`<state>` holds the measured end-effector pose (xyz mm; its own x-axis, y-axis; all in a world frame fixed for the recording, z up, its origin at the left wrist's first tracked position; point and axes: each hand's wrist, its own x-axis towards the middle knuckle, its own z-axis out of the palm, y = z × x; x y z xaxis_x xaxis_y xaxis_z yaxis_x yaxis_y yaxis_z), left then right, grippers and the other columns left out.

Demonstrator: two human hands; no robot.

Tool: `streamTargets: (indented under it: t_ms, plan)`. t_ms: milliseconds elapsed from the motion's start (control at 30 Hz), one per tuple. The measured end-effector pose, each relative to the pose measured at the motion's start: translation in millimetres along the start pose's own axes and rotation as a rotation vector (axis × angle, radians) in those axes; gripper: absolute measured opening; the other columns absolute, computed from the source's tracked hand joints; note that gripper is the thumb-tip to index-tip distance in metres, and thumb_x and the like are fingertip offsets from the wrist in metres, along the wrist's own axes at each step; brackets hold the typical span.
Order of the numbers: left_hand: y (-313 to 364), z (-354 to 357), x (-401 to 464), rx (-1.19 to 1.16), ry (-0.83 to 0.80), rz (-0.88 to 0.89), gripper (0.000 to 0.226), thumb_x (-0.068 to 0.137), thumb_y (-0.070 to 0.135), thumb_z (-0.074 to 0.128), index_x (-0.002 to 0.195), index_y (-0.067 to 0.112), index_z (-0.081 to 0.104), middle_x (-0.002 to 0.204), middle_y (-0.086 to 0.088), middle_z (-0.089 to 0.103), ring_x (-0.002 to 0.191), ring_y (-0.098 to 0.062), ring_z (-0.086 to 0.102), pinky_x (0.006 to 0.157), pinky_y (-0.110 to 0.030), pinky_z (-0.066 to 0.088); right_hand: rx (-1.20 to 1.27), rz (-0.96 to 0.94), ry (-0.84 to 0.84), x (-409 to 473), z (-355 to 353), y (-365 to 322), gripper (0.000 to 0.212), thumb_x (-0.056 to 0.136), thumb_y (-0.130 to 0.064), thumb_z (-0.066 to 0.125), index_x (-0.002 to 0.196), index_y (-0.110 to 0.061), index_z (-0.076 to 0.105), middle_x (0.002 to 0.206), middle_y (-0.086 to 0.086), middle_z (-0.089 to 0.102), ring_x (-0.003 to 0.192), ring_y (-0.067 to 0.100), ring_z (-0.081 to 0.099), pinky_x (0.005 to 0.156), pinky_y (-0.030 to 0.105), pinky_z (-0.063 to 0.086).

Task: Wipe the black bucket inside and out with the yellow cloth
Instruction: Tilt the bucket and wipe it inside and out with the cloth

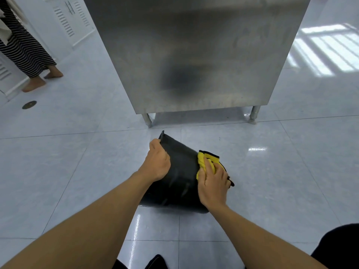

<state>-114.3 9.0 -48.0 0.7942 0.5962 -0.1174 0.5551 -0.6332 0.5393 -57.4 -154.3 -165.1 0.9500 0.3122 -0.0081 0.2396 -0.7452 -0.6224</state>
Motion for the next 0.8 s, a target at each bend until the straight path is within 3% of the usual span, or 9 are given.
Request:
streamTargets:
  t_ms: [100, 167, 233, 333, 367, 433, 533, 633, 800]
  plan:
    - [3.1, -2.5, -1.6, 0.083, 0.021, 0.006, 0.047, 0.105, 0.028, 0.041, 0.149, 0.016, 0.029, 0.145, -0.012, 0.046, 0.115, -0.027, 0.058, 0.094, -0.035, 0.048, 0.004, 0.119, 0.042, -0.4, 1.2, 1.4, 0.048, 0.104, -0.042, 0.032, 0.152, -0.034, 0.035, 0.147, 0.009, 0.040, 0.129, 0.031, 0.038, 0.105, 0.048, 0.033]
    - [4.9, -3.8, -4.8, 0.135, -0.015, -0.011, 0.056, 0.106, 0.037, 0.035, 0.158, 0.029, 0.015, 0.142, -0.012, 0.054, 0.117, -0.032, 0.060, 0.101, -0.045, 0.047, 0.051, 0.205, 0.067, 0.5, 1.2, -3.8, 0.048, 0.104, -0.040, 0.033, 0.152, -0.033, 0.034, 0.145, 0.013, 0.040, 0.127, 0.033, 0.039, 0.105, 0.050, 0.033]
    - [7.1, -3.8, -8.4, 0.136, -0.041, -0.021, 0.058, 0.107, 0.035, 0.030, 0.159, 0.034, 0.005, 0.139, -0.013, 0.058, 0.111, -0.030, 0.062, 0.101, -0.044, 0.048, 0.082, 0.222, 0.072, 0.6, 0.2, -10.5, 0.048, 0.104, -0.037, 0.033, 0.152, -0.031, 0.034, 0.144, 0.015, 0.040, 0.127, 0.035, 0.038, 0.106, 0.052, 0.032]
    - [12.3, -2.7, -11.1, 0.021, -0.065, -0.034, 0.058, 0.107, 0.022, 0.031, 0.160, 0.023, 0.006, 0.155, -0.012, 0.040, 0.133, -0.032, 0.049, 0.111, -0.040, 0.038, 0.090, 0.124, 0.072, -2.9, -0.1, -23.8, 0.049, 0.104, -0.035, 0.032, 0.153, -0.026, 0.033, 0.145, 0.015, 0.039, 0.128, 0.035, 0.036, 0.107, 0.051, 0.031]
    - [11.6, -1.9, -10.1, -0.034, -0.057, -0.041, 0.057, 0.106, 0.018, 0.033, 0.158, 0.017, 0.010, 0.153, -0.014, 0.041, 0.132, -0.032, 0.049, 0.110, -0.040, 0.038, 0.104, 0.075, 0.066, -5.4, -0.6, -30.3, 0.051, 0.104, -0.037, 0.031, 0.153, -0.025, 0.031, 0.147, 0.014, 0.038, 0.129, 0.033, 0.035, 0.108, 0.050, 0.031]
    - [8.3, 1.0, -7.6, -0.132, -0.033, -0.034, 0.047, 0.103, 0.009, 0.036, 0.147, 0.007, 0.021, 0.114, -0.015, 0.058, 0.097, -0.025, 0.061, 0.086, -0.032, 0.054, 0.161, -0.053, 0.041, -10.8, -1.6, -46.8, 0.055, 0.102, -0.041, 0.026, 0.154, -0.023, 0.028, 0.149, 0.011, 0.036, 0.131, 0.030, 0.032, 0.110, 0.048, 0.030]
    - [8.9, 3.1, -5.8, -0.158, -0.027, 0.028, 0.029, 0.100, 0.005, 0.038, 0.125, 0.003, 0.025, 0.092, -0.012, 0.052, 0.068, -0.014, 0.051, 0.052, -0.015, 0.043, 0.251, -0.259, 0.019, -17.1, -2.4, -78.4, 0.057, 0.101, -0.042, 0.026, 0.154, -0.020, 0.026, 0.143, 0.009, 0.037, 0.123, 0.026, 0.035, 0.107, 0.044, 0.033]
    - [8.9, 0.1, -4.6, -0.193, -0.018, 0.058, 0.021, 0.103, 0.018, 0.041, 0.116, 0.012, 0.025, 0.097, -0.011, 0.058, 0.081, -0.019, 0.059, 0.061, -0.018, 0.047, 0.311, -0.365, -0.007, -20.9, 0.0, -94.7, 0.060, 0.101, -0.035, 0.038, 0.156, -0.017, 0.023, 0.141, 0.008, 0.037, 0.123, 0.023, 0.036, 0.107, 0.040, 0.037]
    - [5.8, -5.5, -1.9, -0.184, -0.011, 0.049, 0.035, 0.098, 0.012, 0.048, 0.131, 0.010, 0.035, 0.122, -0.013, 0.053, 0.103, -0.022, 0.057, 0.085, -0.029, 0.049, 0.179, -0.433, 0.029, -11.0, 1.3, -78.4, 0.054, 0.105, -0.039, 0.035, 0.157, -0.027, 0.024, 0.141, 0.010, 0.041, 0.119, 0.025, 0.040, 0.099, 0.038, 0.044]
